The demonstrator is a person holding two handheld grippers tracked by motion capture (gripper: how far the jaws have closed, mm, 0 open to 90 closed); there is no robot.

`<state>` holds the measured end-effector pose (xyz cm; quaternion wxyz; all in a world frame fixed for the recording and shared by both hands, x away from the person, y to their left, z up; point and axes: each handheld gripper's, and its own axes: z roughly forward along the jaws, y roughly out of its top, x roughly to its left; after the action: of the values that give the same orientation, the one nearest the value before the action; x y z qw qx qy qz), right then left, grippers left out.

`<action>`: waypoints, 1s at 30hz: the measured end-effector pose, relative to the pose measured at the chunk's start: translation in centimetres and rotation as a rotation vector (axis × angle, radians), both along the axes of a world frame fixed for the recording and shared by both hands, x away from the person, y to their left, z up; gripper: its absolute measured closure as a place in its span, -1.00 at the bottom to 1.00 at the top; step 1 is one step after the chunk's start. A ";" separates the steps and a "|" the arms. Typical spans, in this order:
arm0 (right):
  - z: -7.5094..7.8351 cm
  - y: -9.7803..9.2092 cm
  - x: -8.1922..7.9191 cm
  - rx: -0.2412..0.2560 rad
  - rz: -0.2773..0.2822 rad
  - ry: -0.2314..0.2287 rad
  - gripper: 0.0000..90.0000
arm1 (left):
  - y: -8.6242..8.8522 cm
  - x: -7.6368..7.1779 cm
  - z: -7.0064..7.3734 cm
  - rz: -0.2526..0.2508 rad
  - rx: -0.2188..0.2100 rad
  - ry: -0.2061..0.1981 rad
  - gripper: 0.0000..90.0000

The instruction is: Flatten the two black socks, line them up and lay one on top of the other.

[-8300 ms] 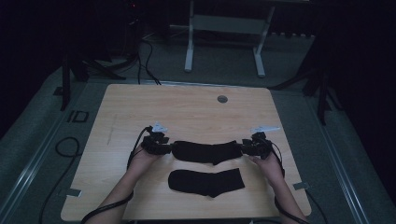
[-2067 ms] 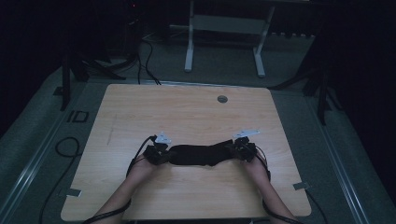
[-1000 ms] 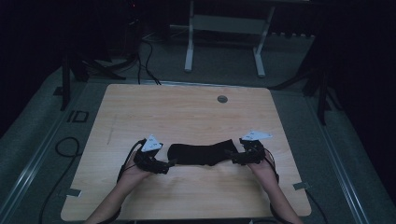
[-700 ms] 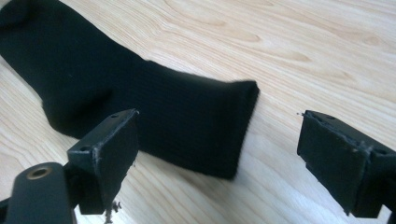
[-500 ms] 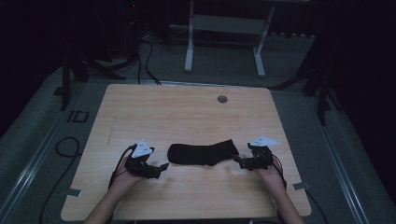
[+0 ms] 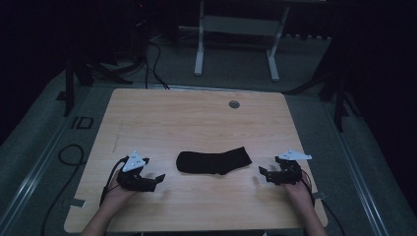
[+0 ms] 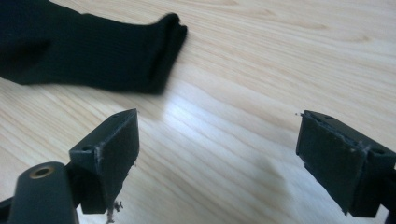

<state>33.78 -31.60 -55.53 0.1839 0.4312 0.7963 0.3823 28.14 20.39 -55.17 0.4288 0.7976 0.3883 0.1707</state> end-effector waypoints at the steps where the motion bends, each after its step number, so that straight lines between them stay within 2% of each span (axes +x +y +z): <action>1: 0.0 -0.2 -0.2 0.004 -0.006 0.000 -0.71 | 0.2 -0.1 0.0 0.003 0.002 0.002 -0.75; 9: 0.3 -1.8 -1.2 0.011 -0.032 -0.002 -0.71 | 1.8 -1.0 -0.2 0.036 -0.004 0.011 -0.75; 12: 0.4 -2.8 -1.6 0.022 -0.056 -0.004 -0.71 | 2.7 -2.0 -0.4 0.082 0.008 -0.002 -0.75; 13: 0.3 -3.4 -1.9 0.019 -0.074 0.003 -0.70 | 2.9 -2.2 -0.5 0.085 0.014 -0.004 -0.80; 15: 0.3 -3.4 -1.9 0.019 -0.074 0.003 -0.70 | 3.1 -2.4 -0.6 0.096 0.018 0.004 -0.81; 17: 0.3 -4.0 -2.4 0.038 -0.094 0.011 -0.70 | 3.9 -3.0 -0.9 0.120 0.008 0.014 -0.81; 21: 0.3 -4.4 -2.9 0.046 -0.111 0.007 -0.70 | 4.5 -3.4 -0.9 0.127 0.000 0.013 -0.81; 23: 0.3 -4.7 -3.4 0.054 -0.122 0.007 -0.70 | 5.1 -3.8 -0.9 0.140 -0.027 0.014 -0.81; 25: 0.3 -4.7 -3.5 0.056 -0.123 0.007 -0.70 | 5.2 -3.8 -0.9 0.143 -0.033 0.018 -0.81; 26: 0.3 -4.8 -3.8 0.058 -0.128 0.010 -0.70 | 5.2 -4.1 -0.8 0.151 -0.049 0.013 -0.81; 30: 0.4 -4.9 -4.2 0.062 -0.131 0.011 -0.70 | 5.2 -4.5 -0.9 0.148 -0.057 0.003 -0.81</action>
<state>29.55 -36.52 -55.17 0.1908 0.4897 0.7553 0.3915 23.65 25.55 -56.03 0.4370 0.7544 0.4515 0.1896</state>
